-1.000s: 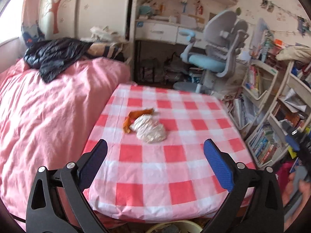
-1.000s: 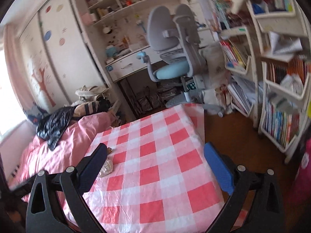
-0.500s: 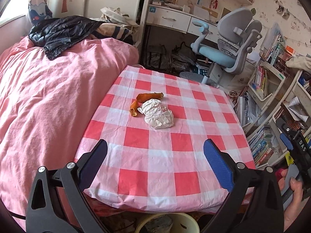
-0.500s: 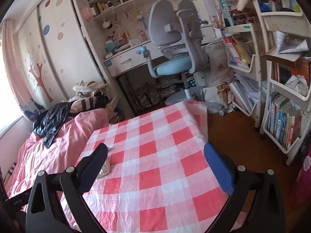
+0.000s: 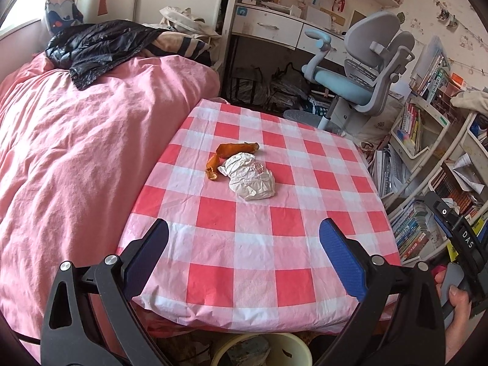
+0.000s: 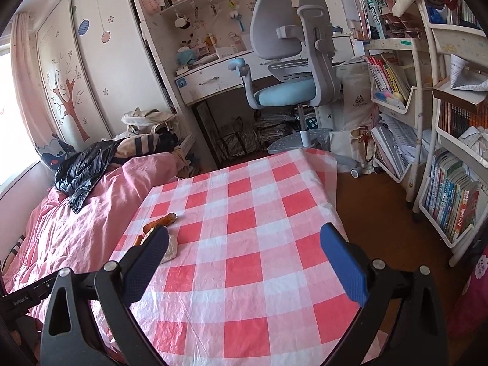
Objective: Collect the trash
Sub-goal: 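Move both tools back over the table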
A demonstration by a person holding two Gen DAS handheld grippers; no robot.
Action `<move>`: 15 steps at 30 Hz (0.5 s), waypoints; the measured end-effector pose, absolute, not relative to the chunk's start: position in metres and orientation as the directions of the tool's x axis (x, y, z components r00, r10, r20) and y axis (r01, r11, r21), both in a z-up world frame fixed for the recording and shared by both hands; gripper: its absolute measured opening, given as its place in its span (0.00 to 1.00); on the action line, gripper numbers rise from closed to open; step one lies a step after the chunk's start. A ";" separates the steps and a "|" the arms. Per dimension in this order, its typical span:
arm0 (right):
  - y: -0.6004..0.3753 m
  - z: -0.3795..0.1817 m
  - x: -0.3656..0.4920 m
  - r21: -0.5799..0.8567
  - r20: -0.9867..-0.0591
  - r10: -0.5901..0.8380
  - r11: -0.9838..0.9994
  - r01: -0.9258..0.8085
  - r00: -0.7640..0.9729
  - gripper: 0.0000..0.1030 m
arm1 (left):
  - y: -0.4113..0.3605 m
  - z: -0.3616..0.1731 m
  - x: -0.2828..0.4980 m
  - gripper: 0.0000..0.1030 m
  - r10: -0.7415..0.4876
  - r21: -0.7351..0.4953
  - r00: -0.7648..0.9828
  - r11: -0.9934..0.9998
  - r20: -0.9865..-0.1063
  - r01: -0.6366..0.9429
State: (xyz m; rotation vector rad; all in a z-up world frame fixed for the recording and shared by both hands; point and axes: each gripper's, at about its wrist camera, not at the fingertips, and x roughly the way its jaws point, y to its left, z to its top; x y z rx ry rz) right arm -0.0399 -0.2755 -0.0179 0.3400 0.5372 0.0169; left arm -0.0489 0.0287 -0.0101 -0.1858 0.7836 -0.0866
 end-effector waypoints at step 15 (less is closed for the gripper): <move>-0.266 -0.021 -0.037 0.288 -0.516 0.105 0.956 0.057 0.850 0.93 | 0.023 -0.010 -0.051 0.93 -0.170 -0.197 0.699 0.979 -0.695 0.041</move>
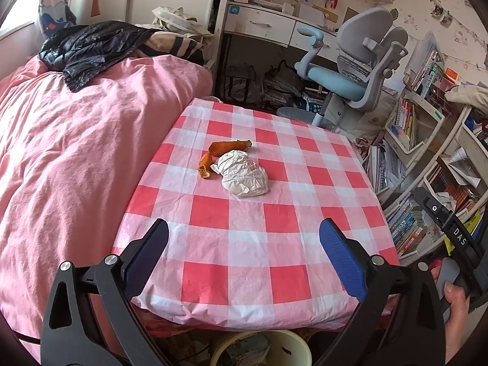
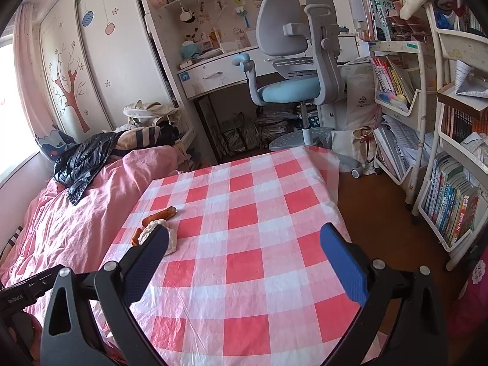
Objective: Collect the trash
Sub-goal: 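Move both tools back over the table, then grasp the white paper wrapper with red print using the right tool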
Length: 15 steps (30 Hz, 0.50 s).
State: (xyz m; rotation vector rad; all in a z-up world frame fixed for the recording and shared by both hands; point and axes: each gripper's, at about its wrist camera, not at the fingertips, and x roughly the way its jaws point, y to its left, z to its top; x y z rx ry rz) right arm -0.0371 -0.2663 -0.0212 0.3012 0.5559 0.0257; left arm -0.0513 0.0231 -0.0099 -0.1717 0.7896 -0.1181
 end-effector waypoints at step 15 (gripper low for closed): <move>-0.248 -0.021 -0.031 0.219 -0.536 0.108 0.976 0.014 0.837 0.93 | 0.026 -0.006 -0.052 0.93 -0.177 -0.205 0.702 0.978 -0.690 0.045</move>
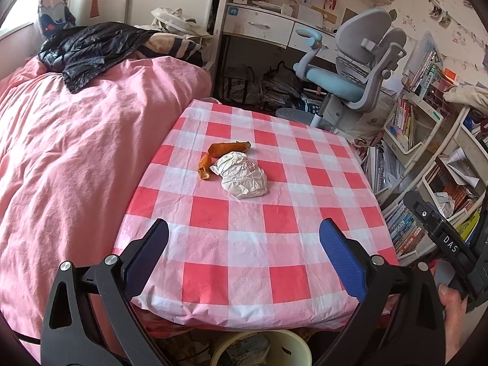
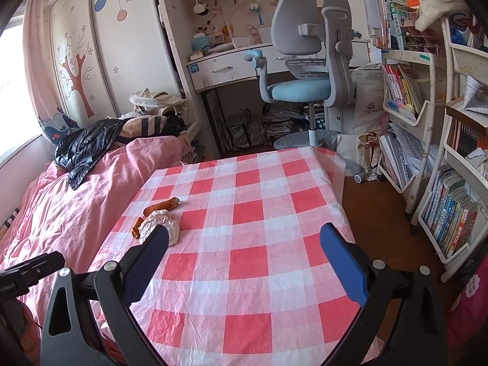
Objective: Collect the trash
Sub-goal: 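Grasp the white paper wrapper with red print using the right tool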
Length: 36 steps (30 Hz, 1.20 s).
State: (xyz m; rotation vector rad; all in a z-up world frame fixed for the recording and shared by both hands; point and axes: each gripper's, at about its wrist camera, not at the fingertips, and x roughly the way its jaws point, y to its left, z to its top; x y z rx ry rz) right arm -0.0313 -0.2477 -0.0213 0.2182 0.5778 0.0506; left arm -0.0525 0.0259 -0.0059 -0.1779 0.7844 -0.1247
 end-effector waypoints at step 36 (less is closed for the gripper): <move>-0.142 -0.099 0.132 0.292 -0.740 0.470 0.869 -0.400 0.481 0.10 | 0.135 -0.031 -0.007 0.93 -0.094 -0.410 0.682 0.855 -0.725 -0.318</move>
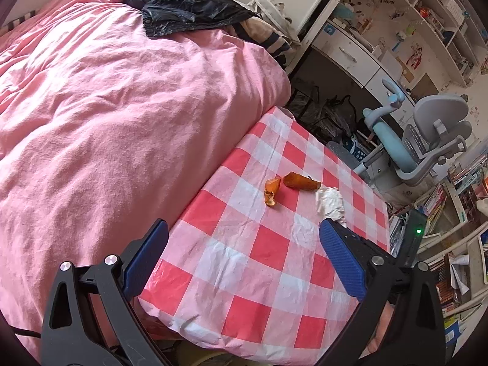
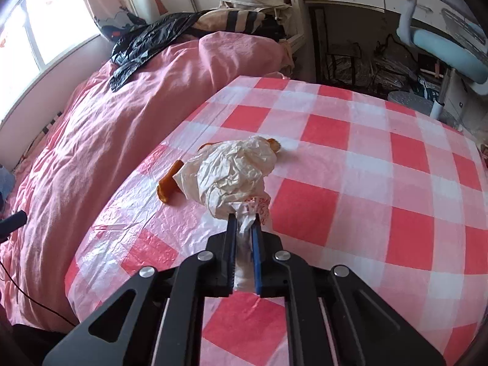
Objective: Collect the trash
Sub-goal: 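Grasp the white paper wrapper with red print using the right tool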
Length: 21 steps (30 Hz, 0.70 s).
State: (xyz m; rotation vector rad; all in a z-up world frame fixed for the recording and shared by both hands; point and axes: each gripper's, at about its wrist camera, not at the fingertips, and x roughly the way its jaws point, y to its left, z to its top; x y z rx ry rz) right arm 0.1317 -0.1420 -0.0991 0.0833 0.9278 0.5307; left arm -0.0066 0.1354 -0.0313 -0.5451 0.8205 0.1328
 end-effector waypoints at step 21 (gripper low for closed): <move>-0.172 -0.097 0.123 0.178 -0.802 0.389 0.880 -0.439 0.454 0.53 | 0.065 -0.072 0.106 0.92 0.043 -0.056 0.600 0.988 -0.799 -0.146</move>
